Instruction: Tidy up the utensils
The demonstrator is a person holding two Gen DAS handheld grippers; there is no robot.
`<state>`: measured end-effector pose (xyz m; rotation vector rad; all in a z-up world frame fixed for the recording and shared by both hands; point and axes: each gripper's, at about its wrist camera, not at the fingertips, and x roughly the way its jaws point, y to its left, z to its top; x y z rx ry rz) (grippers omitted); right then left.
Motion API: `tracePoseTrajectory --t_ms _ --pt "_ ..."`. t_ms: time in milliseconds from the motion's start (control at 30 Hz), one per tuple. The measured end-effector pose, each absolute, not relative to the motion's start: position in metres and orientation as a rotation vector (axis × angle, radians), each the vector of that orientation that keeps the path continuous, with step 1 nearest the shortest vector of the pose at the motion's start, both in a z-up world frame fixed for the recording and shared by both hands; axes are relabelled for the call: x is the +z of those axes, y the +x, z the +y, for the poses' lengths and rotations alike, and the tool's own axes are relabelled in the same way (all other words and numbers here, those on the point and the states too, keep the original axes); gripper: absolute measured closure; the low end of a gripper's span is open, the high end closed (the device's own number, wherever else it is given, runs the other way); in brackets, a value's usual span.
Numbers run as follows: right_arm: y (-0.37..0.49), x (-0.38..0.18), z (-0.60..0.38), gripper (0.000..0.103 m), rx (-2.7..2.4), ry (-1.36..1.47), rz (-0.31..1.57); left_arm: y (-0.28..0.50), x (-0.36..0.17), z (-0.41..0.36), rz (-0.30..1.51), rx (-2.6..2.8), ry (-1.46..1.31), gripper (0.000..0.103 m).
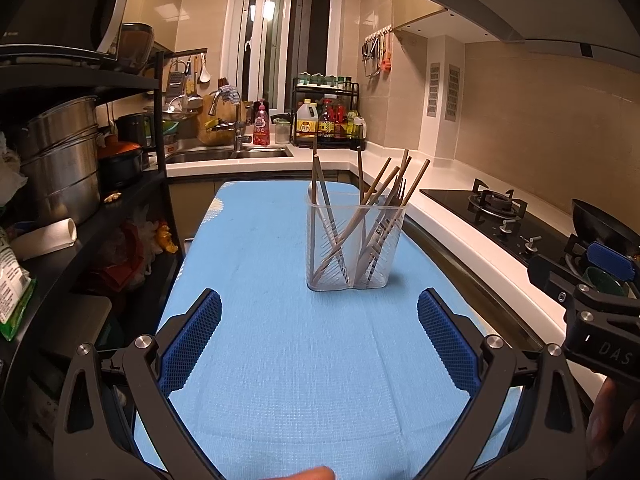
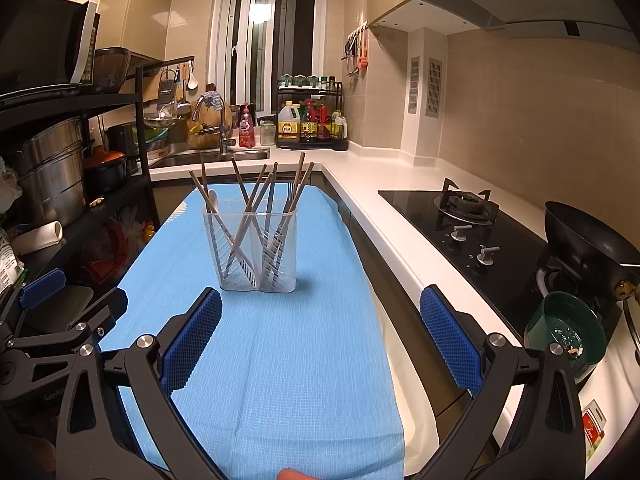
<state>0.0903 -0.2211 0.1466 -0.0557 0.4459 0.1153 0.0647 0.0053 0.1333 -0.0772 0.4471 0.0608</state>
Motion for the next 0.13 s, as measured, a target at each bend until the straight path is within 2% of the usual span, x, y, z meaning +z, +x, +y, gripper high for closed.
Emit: tracePoseTrajectory --t_ms 133 --pt "0.0903 0.1462 -0.2203 0.005 0.115 -0.055 0.447 0.066 0.1334 0.0056 0.45 0.06 -0.076 0.008"
